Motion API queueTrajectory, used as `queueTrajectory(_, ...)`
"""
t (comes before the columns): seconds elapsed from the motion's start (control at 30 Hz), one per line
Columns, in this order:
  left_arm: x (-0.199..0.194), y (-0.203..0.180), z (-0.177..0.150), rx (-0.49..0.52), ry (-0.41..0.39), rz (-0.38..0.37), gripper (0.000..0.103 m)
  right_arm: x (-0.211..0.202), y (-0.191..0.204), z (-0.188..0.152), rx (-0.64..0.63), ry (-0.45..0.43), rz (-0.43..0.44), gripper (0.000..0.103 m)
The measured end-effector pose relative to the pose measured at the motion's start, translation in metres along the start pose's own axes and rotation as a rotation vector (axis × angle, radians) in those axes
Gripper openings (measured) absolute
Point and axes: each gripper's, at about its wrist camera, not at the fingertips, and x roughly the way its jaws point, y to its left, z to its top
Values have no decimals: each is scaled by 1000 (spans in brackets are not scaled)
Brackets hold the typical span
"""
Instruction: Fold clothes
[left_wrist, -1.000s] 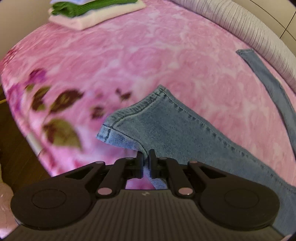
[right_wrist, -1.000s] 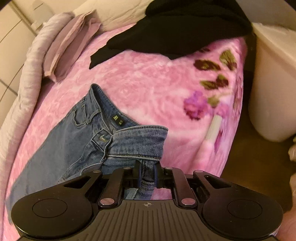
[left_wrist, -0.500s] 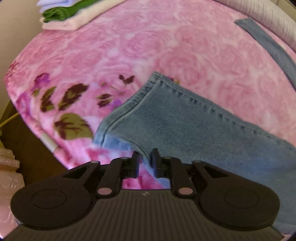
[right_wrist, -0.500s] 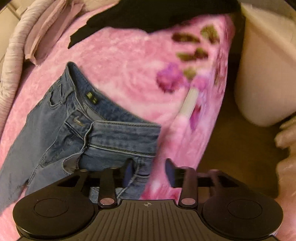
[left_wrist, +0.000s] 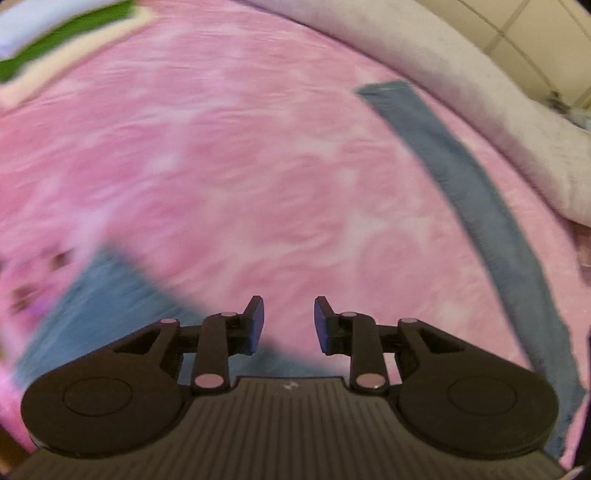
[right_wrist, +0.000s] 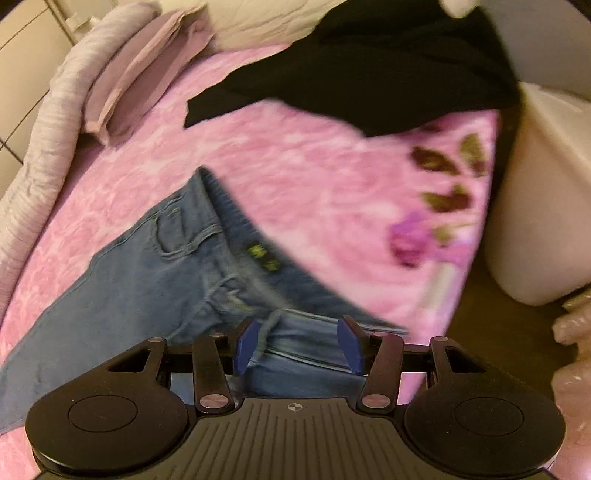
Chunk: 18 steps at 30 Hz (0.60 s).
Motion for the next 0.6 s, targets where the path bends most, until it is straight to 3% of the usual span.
queueTrajectory(0.17,62,-37,49,-61,32,-134,26,34,32,10,94,33,20,52)
queueTrajectory(0.3,104,-56,95,-92,12,-179,28,48,45,13,306,44,145,52)
queueTrajectory(0.47,145,-90,149,-136,-20,-185,28,62,71,-37,585,161,272,52)
queueTrajectory(0.6,167,-113,180,-170,-53,-190,30,72,115,-85,657,272,386,52)
